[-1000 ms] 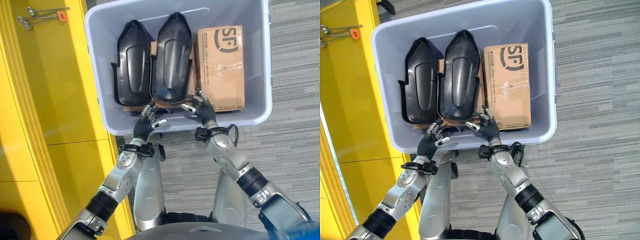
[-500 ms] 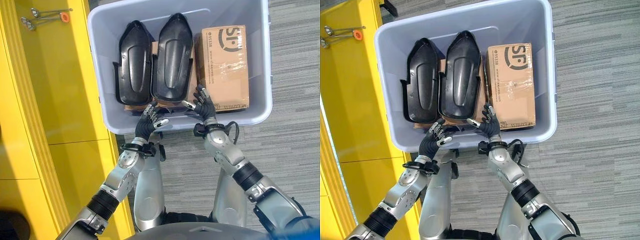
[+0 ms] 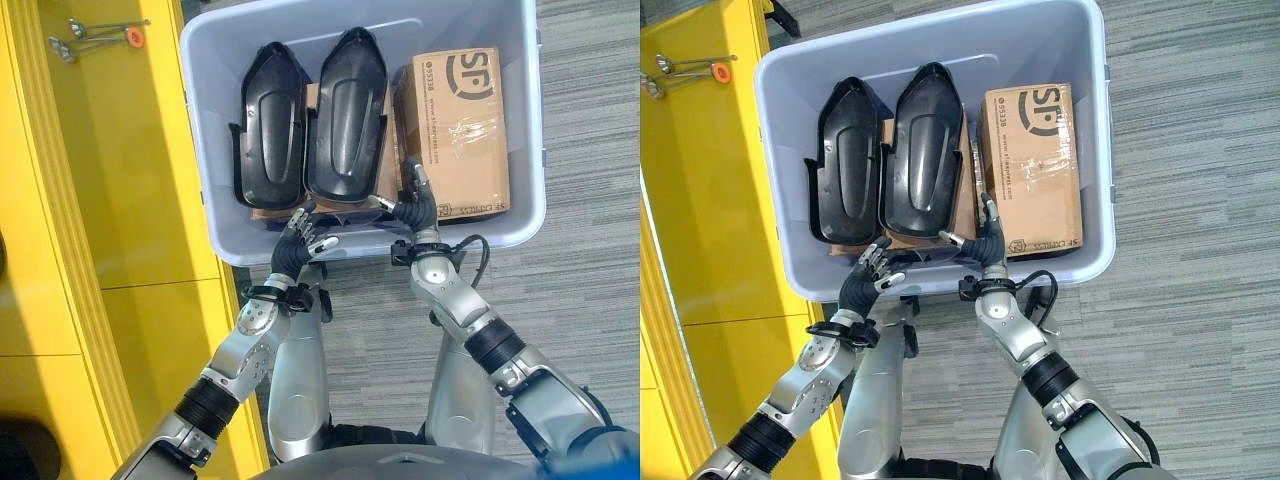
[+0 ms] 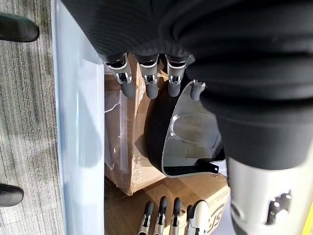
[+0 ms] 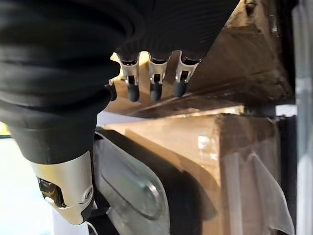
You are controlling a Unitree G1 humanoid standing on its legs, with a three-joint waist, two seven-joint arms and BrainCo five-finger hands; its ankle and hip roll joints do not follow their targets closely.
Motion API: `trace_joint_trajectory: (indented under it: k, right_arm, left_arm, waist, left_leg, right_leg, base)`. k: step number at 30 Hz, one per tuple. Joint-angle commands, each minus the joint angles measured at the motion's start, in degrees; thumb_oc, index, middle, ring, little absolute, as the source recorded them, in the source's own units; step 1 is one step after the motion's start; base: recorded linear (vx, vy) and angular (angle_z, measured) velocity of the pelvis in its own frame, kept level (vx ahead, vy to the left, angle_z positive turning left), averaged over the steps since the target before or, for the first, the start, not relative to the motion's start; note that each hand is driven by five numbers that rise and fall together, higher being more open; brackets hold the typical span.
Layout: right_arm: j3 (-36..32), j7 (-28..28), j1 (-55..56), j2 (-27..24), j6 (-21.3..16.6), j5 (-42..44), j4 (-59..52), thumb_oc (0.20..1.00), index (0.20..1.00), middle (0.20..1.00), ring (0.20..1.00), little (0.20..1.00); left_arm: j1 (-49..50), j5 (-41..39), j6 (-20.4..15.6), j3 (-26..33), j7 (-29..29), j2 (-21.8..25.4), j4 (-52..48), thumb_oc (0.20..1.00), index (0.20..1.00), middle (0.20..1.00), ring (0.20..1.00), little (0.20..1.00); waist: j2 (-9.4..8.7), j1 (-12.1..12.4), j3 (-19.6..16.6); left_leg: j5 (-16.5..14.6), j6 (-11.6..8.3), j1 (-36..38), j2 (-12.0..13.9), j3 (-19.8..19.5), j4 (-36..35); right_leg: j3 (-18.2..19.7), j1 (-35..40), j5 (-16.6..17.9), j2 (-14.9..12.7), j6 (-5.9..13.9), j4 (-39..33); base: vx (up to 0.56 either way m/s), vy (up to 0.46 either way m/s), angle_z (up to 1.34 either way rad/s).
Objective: Move parts from the plastic box to the shelf.
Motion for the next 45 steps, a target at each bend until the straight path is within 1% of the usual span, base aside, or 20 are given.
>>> trace_joint_trajectory:
  k: [1, 9, 17, 20, 21, 24, 25, 30, 32, 33, 35, 43, 45]
  right_arm:
    - [-1.5, -0.2, 0.3, 0.1, -1.9, -2.3, -2.5, 1.000, 1.000, 1.000, 1.000, 1.000]
    - [-0.7, 2.0, -2.1, 0.6, -3.2, -3.5, -2.4, 1.000, 1.000, 1.000, 1.000, 1.000]
    - [-0.7, 1.4, -4.6, 1.1, -3.6, -3.6, -1.9, 1.000, 1.000, 1.000, 1.000, 1.000]
    - [-1.1, 0.2, -5.7, 1.0, -5.9, -6.5, -1.6, 1.000, 1.000, 1.000, 1.000, 1.000]
    - [-1.2, 0.1, -5.9, 1.0, -5.9, -6.9, -2.0, 1.000, 1.000, 1.000, 1.000, 1.000]
    - [-1.4, -0.1, -6.3, 1.1, -4.4, -6.0, -2.7, 1.000, 1.000, 1.000, 1.000, 1.000]
    - [-1.6, -1.4, -6.8, 1.2, -3.5, -5.5, -2.3, 1.000, 1.000, 1.000, 1.000, 1.000]
    - [-2.6, -3.2, -7.8, 1.1, -3.6, -4.6, -0.4, 1.000, 1.000, 1.000, 1.000, 1.000]
    - [-3.1, -3.8, -7.9, 1.2, -4.0, -3.8, 0.4, 1.000, 1.000, 1.000, 1.000, 1.000]
    - [-3.5, -4.3, -8.1, 1.2, -5.2, -3.1, 1.5, 1.000, 1.000, 1.000, 1.000, 1.000]
    - [-3.9, -4.0, -8.3, 1.2, -6.1, -2.2, 2.1, 1.000, 1.000, 1.000, 1.000, 1.000]
    - [-5.5, -3.5, -10.3, 1.3, -6.6, -2.1, 3.5, 1.000, 1.000, 1.000, 1.000, 1.000]
    - [-5.9, -3.8, -11.0, 1.4, -6.2, 0.2, 3.7, 1.000, 1.000, 1.000, 1.000, 1.000]
  left_arm:
    - [1.3, -0.4, -0.3, -3.2, 0.2, -0.4, -3.3, 1.000, 1.000, 1.000, 1.000, 1.000]
    - [0.8, -1.1, 0.2, -3.3, 0.0, -0.3, -3.3, 1.000, 1.000, 1.000, 1.000, 1.000]
    - [0.6, -1.4, 0.7, -3.4, -0.3, -0.1, -3.3, 1.000, 1.000, 1.000, 1.000, 1.000]
    - [0.7, -1.3, 0.6, -3.6, -0.3, -0.3, -3.2, 1.000, 1.000, 1.000, 1.000, 1.000]
    - [0.7, -1.4, 0.6, -3.6, -0.3, -0.3, -3.3, 1.000, 1.000, 1.000, 1.000, 1.000]
    - [0.7, -1.3, 0.4, -3.8, -0.4, -0.4, -3.1, 1.000, 1.000, 1.000, 1.000, 1.000]
    - [0.5, -1.5, 0.5, -3.8, -0.4, -0.5, -3.2, 1.000, 1.000, 1.000, 1.000, 1.000]
    - [0.3, -1.9, 0.1, -4.0, -0.2, -0.7, -3.0, 1.000, 1.000, 1.000, 1.000, 1.000]
    - [0.3, -1.8, 0.1, -4.1, -0.3, -0.8, -2.9, 1.000, 1.000, 1.000, 1.000, 1.000]
    - [0.3, -1.6, -0.2, -4.2, -0.3, -1.0, -2.6, 1.000, 1.000, 1.000, 1.000, 1.000]
    - [0.3, -1.8, -0.4, -4.2, -0.2, -1.1, -2.5, 1.000, 1.000, 1.000, 1.000, 1.000]
    - [-0.1, -2.3, 0.4, -4.5, -0.1, -1.8, -2.8, 1.000, 1.000, 1.000, 1.000, 1.000]
    - [-0.2, -2.3, 0.4, -4.7, -0.2, -2.0, -2.4, 1.000, 1.000, 1.000, 1.000, 1.000]
  waist:
    - [2.70, 1.2, -0.9]
    - [3.12, 1.7, -0.9]
    - [3.38, 2.5, -0.9]
    - [3.61, 2.8, -0.9]
    - [3.64, 2.8, -0.9]
    - [3.78, 2.8, -0.9]
    - [3.98, 2.9, -0.9]
    - [4.51, 3.1, -0.9]
    - [4.63, 3.2, -0.9]
    - [4.75, 3.2, -0.9]
    - [4.84, 3.3, -0.9]
    - [5.66, 3.6, -0.9]
    - [5.83, 3.7, -0.9]
  left_leg:
    - [-2.2, 3.61, -2.3, -3.1, 2.1, 0.5]
    - [-2.1, 3.54, -1.9, -3.2, 2.0, 0.5]
    - [-2.0, 3.52, -1.7, -3.2, 1.7, 0.5]
    - [-2.0, 3.58, -1.6, -3.2, 1.6, 0.4]
    - [-2.0, 3.58, -1.6, -3.3, 1.6, 0.5]
    - [-2.0, 3.56, -1.6, -3.4, 1.7, 0.4]
    - [-1.9, 3.52, -1.3, -3.5, 1.7, 0.2]
    - [-1.8, 3.54, -1.5, -3.6, 1.7, 0.0]
    - [-1.8, 3.48, -1.6, -3.6, 1.7, 0.1]
    - [-1.7, 3.47, -1.6, -3.6, 1.7, -0.1]
    - [-1.8, 3.50, -1.8, -3.6, 1.7, 0.0]
    - [-1.6, 3.41, -2.6, -3.8, 1.6, 0.2]
    - [-1.6, 3.40, -3.1, -3.9, 1.5, 0.4]
  right_leg:
    - [-1.9, 1.3, -5.3, 0.9, -0.10, 3.9]
    - [-2.0, 1.6, -5.5, 0.5, -0.11, 4.4]
    - [-2.4, 1.8, -5.6, 0.3, -0.02, 4.8]
    - [-2.5, 1.9, -5.6, 0.2, 0.04, 5.0]
    - [-2.6, 1.8, -5.6, 0.1, 0.07, 5.2]
    - [-2.5, 1.7, -5.6, 0.1, 0.12, 5.2]
    - [-2.5, 1.9, -5.6, 0.1, 0.06, 5.0]
    - [-2.5, 1.6, -5.7, -0.1, 0.10, 5.1]
    - [-2.6, 1.5, -5.6, -0.2, 0.12, 5.2]
    - [-2.6, 1.5, -5.6, -0.2, 0.13, 5.1]
    - [-2.6, 1.3, -5.6, -0.2, 0.15, 5.2]
    - [-2.6, 0.2, -5.8, -0.6, 0.12, 5.9]
    - [-2.6, -0.3, -5.8, -0.7, 0.24, 6.2]
  base:
    - [0.00, 0.000, 0.00]
    - [0.00, 0.000, 0.00]
    - [0.00, 0.000, 0.00]
    - [0.00, 0.000, 0.00]
    - [0.00, 0.000, 0.00]
    - [0.00, 0.011, 0.01]
    - [0.00, 0.036, 0.03]
    - [0.00, 0.007, 0.01]
    - [0.00, 0.000, 0.00]
    - [0.00, 0.000, 0.00]
    - [0.00, 0.000, 0.00]
    - [0.00, 0.013, 0.01]
    - [0.00, 0.000, 0.00]
